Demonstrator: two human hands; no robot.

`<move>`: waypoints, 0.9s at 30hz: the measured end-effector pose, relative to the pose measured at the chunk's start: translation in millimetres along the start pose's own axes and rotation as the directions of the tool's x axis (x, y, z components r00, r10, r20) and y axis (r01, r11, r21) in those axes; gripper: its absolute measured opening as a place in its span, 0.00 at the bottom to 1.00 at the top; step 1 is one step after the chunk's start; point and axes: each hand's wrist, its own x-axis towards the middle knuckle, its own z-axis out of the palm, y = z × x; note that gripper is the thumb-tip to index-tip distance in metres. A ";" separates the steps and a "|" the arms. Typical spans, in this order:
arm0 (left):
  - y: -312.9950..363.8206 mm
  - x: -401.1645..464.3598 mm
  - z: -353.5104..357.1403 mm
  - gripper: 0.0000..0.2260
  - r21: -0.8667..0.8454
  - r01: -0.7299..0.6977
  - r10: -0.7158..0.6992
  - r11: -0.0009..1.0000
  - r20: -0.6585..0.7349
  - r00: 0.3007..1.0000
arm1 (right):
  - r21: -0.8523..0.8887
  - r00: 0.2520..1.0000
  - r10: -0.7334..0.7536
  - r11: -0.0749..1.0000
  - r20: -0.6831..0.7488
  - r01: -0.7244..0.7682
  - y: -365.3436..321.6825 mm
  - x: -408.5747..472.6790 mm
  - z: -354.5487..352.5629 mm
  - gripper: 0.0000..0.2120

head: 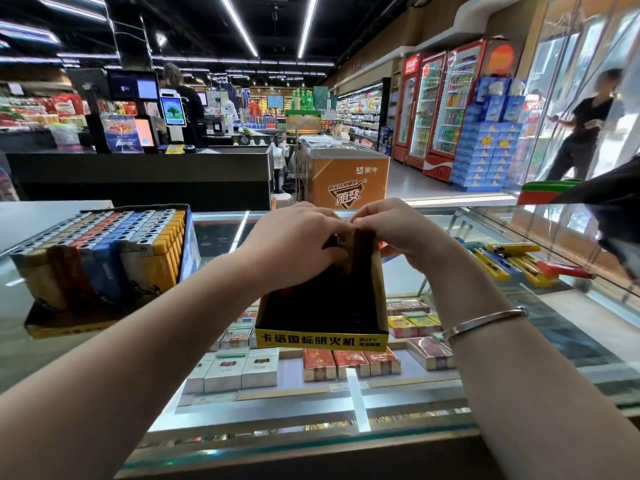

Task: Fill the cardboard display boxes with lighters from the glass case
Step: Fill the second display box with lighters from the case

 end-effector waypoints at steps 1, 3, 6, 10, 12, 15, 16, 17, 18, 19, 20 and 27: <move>-2.9 -4.8 0.3 0.20 -0.032 0.028 -0.028 0.999 -0.017 0.999 | 0.002 1.000 0.001 1.000 -0.004 -0.001 0.3 0.5 0.1 0.10; -10.7 -12.5 0.4 0.24 -0.149 0.124 -0.123 0.981 0.016 0.992 | 0.016 1.000 0.008 1.000 -0.014 -0.008 1.0 1.8 0.6 0.10; -19.0 -18.6 1.2 0.28 -0.447 0.270 -0.213 0.853 0.174 0.961 | 0.030 1.000 0.007 1.000 -0.020 -0.006 2.8 3.7 1.0 0.10; -23.5 -24.1 0.3 0.27 -0.774 0.370 -0.223 0.514 0.296 0.929 | 0.039 0.996 -0.035 0.999 -0.078 0.038 5.7 4.2 -0.7 0.10; -25.1 -26.5 -0.4 0.26 -0.800 0.376 -0.210 0.468 0.313 0.926 | 0.116 0.982 -0.042 0.991 -0.185 0.065 8.8 5.7 -5.0 0.11; -29.5 -27.6 0.1 0.28 -0.795 0.391 -0.203 0.464 0.335 0.920 | 0.062 0.905 -0.036 0.996 -0.423 0.069 19.4 11.4 -14.5 0.10; -30.6 -27.4 1.0 0.28 -0.801 0.401 -0.200 0.445 0.348 0.916 | -0.045 0.868 -0.040 0.999 -0.496 0.020 24.8 13.9 -18.3 0.10; -31.2 -27.2 2.0 0.27 -0.800 0.406 -0.206 0.441 0.351 0.914 | -0.138 0.840 -0.035 0.989 -0.541 -0.048 30.4 15.8 -21.5 0.10; -31.6 -26.9 3.0 0.26 -0.792 0.410 -0.223 0.453 0.345 0.912 | -0.203 0.829 -0.013 0.972 -0.559 -0.121 35.4 16.7 -23.8 0.10; -31.7 -26.4 3.9 0.25 -0.780 0.416 -0.246 0.468 0.337 0.909 | -0.248 0.835 0.020 0.951 -0.549 -0.186 39.2 17.2 -25.4 0.11; -31.4 -25.6 4.8 0.24 -0.767 0.423 -0.269 0.483 0.330 0.905 | -0.296 0.851 0.056 0.924 -0.522 -0.242 42.5 18.4 -26.2 0.12; -31.1 -23.6 6.6 0.20 -0.716 0.403 -0.321 0.570 0.258 0.911 | -0.587 0.963 0.188 0.764 -0.194 -0.268 45.3 27.3 -8.9 0.10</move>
